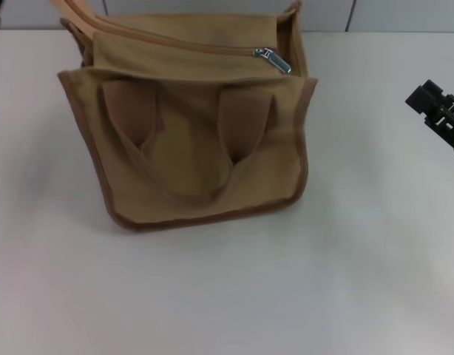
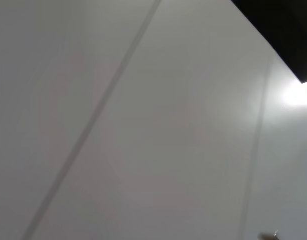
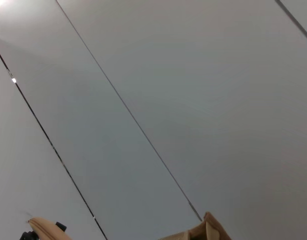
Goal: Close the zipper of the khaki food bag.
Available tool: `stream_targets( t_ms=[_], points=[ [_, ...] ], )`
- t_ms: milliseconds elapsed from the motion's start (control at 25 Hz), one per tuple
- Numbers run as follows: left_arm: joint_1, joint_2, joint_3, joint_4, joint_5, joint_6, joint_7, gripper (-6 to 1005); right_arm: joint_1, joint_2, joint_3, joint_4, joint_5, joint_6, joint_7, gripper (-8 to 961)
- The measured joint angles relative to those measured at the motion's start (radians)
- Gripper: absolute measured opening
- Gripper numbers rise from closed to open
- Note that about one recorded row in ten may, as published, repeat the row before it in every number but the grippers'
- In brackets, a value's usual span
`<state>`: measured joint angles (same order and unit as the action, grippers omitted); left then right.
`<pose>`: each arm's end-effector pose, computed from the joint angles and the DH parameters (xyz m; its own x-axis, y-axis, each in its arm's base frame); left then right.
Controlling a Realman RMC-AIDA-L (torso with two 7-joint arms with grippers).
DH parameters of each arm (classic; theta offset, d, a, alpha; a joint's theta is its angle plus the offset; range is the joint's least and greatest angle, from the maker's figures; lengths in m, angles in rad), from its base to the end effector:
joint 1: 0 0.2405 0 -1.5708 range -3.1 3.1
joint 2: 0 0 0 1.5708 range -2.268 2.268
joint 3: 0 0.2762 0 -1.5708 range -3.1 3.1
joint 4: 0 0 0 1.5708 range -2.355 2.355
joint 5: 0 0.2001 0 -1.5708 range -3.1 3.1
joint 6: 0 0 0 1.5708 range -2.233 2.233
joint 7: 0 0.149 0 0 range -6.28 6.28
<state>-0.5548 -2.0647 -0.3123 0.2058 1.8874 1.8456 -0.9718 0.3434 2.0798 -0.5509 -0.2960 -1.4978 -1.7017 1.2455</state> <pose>-0.2730 0.3258 0.0587 0.1831 -0.2429 0.9526 0.7018 -0.6463 -0.2997 0.3025 0.2765 0.0028 0.2432 -0.2624 -0.9338 -0.7337 -0.6795 -0.0001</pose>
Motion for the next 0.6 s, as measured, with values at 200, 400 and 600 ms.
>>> stream_targets(
  t_ms=[200, 400, 600],
  points=[
    [-0.013, 0.000, 0.129, 0.010, 0.008, -0.056, 0.037, 651, 0.004, -0.001, 0.000, 0.003, 0.000, 0.001, 0.000, 610],
    [-0.050, -0.004, 0.361, 0.054, 0.002, -0.207, 0.035, 650, 0.008, 0.000, 0.000, 0.003, 0.000, 0.004, -0.002, 622],
    [-0.054, -0.005, 0.357, 0.029, -0.062, -0.115, 0.015, 650, 0.016, 0.000, 0.000, 0.007, -0.001, 0.021, -0.002, 634]
  ],
)
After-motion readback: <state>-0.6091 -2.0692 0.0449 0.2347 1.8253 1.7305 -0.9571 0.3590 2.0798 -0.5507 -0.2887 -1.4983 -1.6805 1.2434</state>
